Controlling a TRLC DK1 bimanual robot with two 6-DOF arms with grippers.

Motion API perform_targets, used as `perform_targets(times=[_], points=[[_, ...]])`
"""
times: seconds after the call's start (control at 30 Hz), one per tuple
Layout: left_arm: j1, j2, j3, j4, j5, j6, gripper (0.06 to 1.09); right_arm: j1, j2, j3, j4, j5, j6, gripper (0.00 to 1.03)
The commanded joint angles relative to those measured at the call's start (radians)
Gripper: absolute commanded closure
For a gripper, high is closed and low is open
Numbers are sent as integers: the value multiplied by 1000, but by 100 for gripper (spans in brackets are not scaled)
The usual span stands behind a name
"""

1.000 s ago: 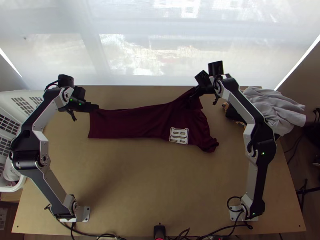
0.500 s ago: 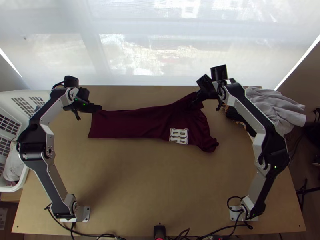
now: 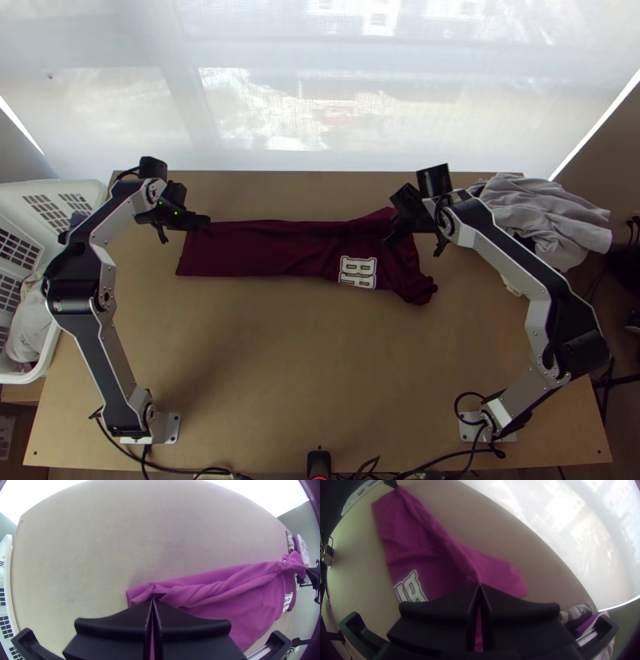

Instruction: Fold the t-shirt

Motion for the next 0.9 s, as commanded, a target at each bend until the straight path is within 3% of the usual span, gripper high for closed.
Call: perform_targets(times=[0.0, 0.17, 0.2, 0.3, 0.37, 0.43, 0.5, 0.53, 0.57, 0.63, 0.87], points=[[-7, 5, -4, -10, 1, -7, 105, 37, -28, -160, 56, 0, 12, 100], [-7, -4, -4, -39, 3, -19, 105, 37, 14, -207, 81, 0, 22, 100], [-6, -13, -4, -44, 3, -29, 99, 35, 22, -212, 82, 2, 22, 99], [2, -61, -6, -50, 3, -59, 60, 28, 31, -229, 85, 2, 24, 85], [5, -101, -6, -67, 4, -73, 40, 22, 34, -240, 87, 2, 24, 73], [5, -145, -13, -99, 4, -85, 27, 11, 33, -240, 87, 2, 25, 57], [7, -197, -39, -117, 4, -98, 19, -1, 27, -234, 85, 2, 38, 33], [8, -230, -64, -119, 3, -105, 15, -7, 21, -227, 84, 2, 44, 19], [11, -257, -90, -119, 3, -108, 13, -11, 8, -220, 73, 2, 53, 12], [17, -289, -145, -119, 1, -105, 12, -14, -30, -203, 65, 2, 77, 6], [34, -297, -246, -116, 3, -88, 12, 16, -94, -51, -21, 2, 150, 5]])
